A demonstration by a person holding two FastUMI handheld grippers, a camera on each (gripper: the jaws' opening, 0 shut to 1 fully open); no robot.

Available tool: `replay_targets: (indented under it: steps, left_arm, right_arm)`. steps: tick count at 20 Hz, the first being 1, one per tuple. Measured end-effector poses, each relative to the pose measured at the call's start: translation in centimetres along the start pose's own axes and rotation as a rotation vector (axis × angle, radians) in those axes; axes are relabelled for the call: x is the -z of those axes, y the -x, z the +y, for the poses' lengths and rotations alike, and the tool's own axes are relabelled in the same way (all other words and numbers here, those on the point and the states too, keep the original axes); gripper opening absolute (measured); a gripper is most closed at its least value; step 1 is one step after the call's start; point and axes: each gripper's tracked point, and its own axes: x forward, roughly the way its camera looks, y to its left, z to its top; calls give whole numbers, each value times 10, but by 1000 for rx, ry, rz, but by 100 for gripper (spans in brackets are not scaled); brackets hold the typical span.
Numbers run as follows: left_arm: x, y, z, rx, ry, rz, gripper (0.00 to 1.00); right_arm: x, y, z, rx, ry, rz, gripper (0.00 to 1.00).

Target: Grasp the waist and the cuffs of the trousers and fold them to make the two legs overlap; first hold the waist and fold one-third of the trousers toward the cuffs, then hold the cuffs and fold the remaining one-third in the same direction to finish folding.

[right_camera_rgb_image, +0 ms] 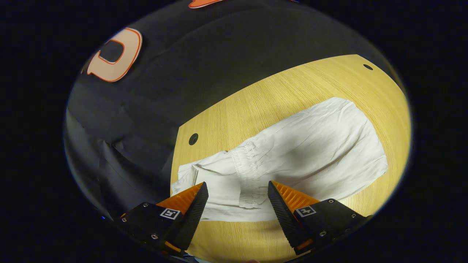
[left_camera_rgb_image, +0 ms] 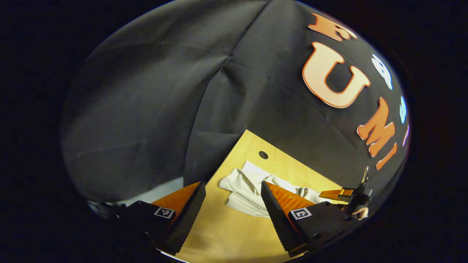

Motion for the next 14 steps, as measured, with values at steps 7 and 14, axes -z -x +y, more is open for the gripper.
replay_targets:
  steps: [7,14]
  left_arm:
    - [63,-45,-12,-40,311,181,100]
    - [96,-86,-12,-103,555,252,99]
  right_arm:
    - [-24,22,-33,-8,-50,-17,98]
    - [-39,39,-79,-19,-142,8,98]
